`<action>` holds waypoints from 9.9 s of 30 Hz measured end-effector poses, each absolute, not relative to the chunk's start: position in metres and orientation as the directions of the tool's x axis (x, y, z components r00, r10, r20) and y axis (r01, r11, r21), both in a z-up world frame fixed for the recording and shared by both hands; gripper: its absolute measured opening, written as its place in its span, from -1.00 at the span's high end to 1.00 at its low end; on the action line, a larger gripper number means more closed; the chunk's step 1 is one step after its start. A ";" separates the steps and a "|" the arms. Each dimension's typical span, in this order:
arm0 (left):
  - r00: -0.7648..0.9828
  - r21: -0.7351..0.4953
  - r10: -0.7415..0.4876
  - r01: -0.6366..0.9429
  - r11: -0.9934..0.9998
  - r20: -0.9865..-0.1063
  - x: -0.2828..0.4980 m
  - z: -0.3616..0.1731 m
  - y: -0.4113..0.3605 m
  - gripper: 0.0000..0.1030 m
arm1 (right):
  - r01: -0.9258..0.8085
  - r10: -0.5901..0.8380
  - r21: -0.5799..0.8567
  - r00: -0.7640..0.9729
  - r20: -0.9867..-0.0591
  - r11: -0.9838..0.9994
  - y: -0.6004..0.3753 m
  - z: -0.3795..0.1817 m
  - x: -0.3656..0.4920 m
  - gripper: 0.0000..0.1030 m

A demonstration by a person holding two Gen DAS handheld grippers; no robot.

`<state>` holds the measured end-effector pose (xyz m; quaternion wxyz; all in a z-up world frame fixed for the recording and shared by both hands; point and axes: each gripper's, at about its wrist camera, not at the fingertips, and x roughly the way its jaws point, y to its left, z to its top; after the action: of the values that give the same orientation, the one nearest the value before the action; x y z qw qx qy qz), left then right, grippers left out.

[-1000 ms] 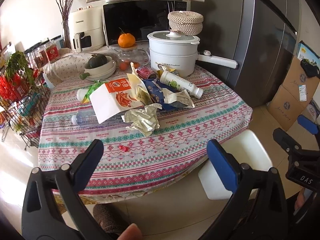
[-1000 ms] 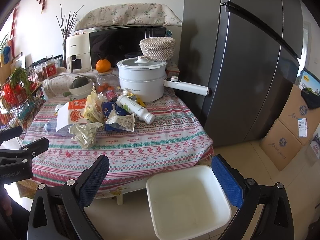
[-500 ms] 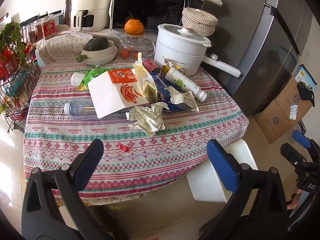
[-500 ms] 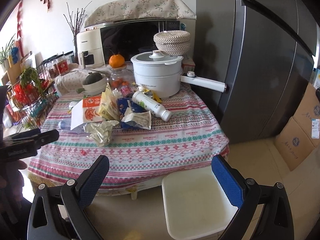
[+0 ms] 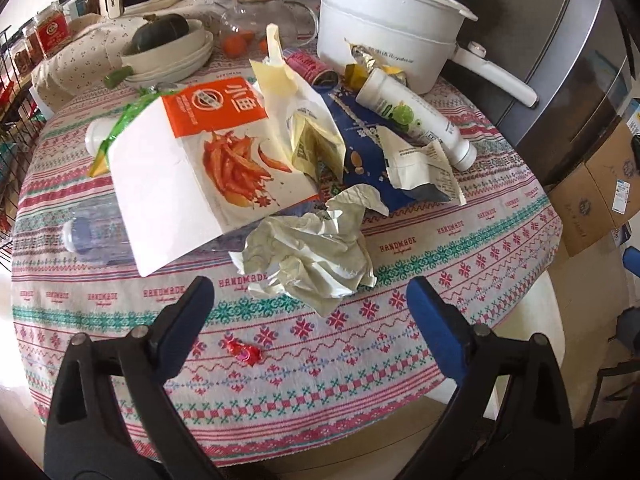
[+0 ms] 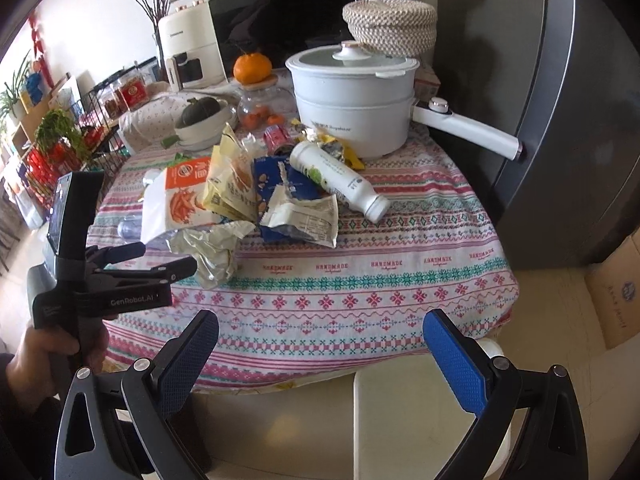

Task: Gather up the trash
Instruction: 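Reach the left tool to the crumpled paper and close on it, then grasp the torn white wrapper with the right tool while the left tool holds the crumpled paper, then carry the wrapper and paper to the white bin and release both, then grasp the orange-and-white snack bag with the left tool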

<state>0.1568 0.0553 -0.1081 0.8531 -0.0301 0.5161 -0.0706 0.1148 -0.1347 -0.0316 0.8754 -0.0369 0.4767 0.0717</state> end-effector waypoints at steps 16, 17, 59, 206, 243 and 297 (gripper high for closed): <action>0.328 -0.228 -0.230 0.045 0.973 -0.916 0.172 -0.126 0.056 0.61 | -0.059 0.031 0.006 0.421 -0.906 0.998 -0.178 -0.077 0.163 -1.00; 0.327 -0.229 -0.234 0.054 0.972 -0.916 0.169 -0.125 0.055 0.66 | -0.048 0.042 0.024 0.415 -0.909 0.999 -0.180 -0.078 0.166 -1.00; 0.468 -0.214 -0.224 0.074 0.974 -0.855 0.129 -0.072 0.103 0.79 | 0.005 0.397 0.430 0.373 -0.839 0.903 -0.144 -0.152 0.269 0.70; 0.268 -0.133 -0.381 0.639 0.758 -0.885 0.054 -0.117 -0.144 0.74 | 0.103 -0.077 -0.031 0.480 -0.874 0.994 -0.323 -0.070 0.053 0.83; 0.432 -0.060 -0.303 0.493 0.868 -0.849 0.067 -0.087 -0.080 -0.66 | 0.091 -0.095 -0.060 0.449 -0.889 0.994 -0.300 -0.079 0.078 -0.31; 0.551 -0.475 -0.361 -0.075 0.877 -0.752 0.239 -0.109 0.200 -0.61 | -0.019 0.118 0.122 0.414 -0.903 0.992 -0.164 -0.094 0.185 -0.55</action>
<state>0.2387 0.1999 -0.1085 0.8491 -0.2339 0.4661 -0.0840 0.1851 -0.1645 -0.0936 0.8395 0.0462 0.5398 0.0408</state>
